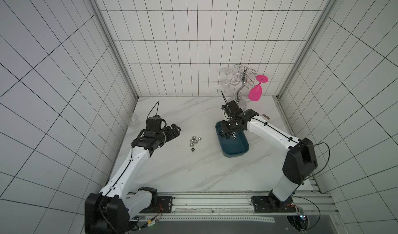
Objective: Put the nuts on the desktop into the storage box
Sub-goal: Place the nut in the storage box.
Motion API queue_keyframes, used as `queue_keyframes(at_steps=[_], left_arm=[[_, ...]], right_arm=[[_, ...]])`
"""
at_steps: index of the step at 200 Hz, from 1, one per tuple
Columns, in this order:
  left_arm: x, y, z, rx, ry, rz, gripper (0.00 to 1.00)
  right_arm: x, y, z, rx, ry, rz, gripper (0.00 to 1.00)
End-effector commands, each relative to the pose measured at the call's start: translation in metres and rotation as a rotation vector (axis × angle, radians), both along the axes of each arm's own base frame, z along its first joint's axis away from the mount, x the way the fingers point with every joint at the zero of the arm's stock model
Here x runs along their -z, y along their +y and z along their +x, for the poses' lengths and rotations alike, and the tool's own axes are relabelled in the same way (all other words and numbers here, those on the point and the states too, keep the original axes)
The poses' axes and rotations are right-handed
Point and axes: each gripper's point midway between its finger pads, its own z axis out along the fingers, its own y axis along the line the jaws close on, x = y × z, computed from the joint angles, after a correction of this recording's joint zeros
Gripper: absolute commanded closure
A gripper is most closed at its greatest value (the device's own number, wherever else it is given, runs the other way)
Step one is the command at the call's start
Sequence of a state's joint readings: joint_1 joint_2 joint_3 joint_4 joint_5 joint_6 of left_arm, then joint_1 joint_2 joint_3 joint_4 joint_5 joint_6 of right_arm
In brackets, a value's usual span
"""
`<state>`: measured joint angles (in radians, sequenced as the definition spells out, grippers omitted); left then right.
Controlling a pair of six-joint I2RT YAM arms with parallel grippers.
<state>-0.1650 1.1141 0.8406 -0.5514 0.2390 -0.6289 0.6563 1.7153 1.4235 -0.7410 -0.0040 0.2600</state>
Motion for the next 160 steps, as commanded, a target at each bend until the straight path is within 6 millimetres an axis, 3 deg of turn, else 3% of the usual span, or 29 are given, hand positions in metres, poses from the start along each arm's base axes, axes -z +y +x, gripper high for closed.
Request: queue_keyframes(at_steps=[1, 42, 83, 127, 160], left_arm=[[-0.003, -0.003, 0.008, -0.017, -0.022, -0.001, 0.02], [-0.003, -0.004, 0.010, -0.009, -0.016, 0.010, 0.02], [-0.003, 0.001, 0.007, -0.002, -0.007, 0.054, 0.02], [0.002, 0.004, 0.004, 0.000, 0.008, 0.074, 0.02], [-0.001, 0.006, 0.006, -0.005, 0.000, 0.083, 0.02]], right_arm=[[0.048, -0.033, -0.019, 0.053, 0.154, -0.066, 0.82], [0.093, -0.049, -0.027, 0.066, 0.255, -0.107, 0.81], [0.118, -0.048, -0.015, 0.070, 0.266, -0.127, 0.81], [0.126, -0.051, 0.003, 0.057, 0.254, -0.175, 0.75], [0.113, -0.051, 0.020, 0.052, 0.224, -0.177, 0.63]])
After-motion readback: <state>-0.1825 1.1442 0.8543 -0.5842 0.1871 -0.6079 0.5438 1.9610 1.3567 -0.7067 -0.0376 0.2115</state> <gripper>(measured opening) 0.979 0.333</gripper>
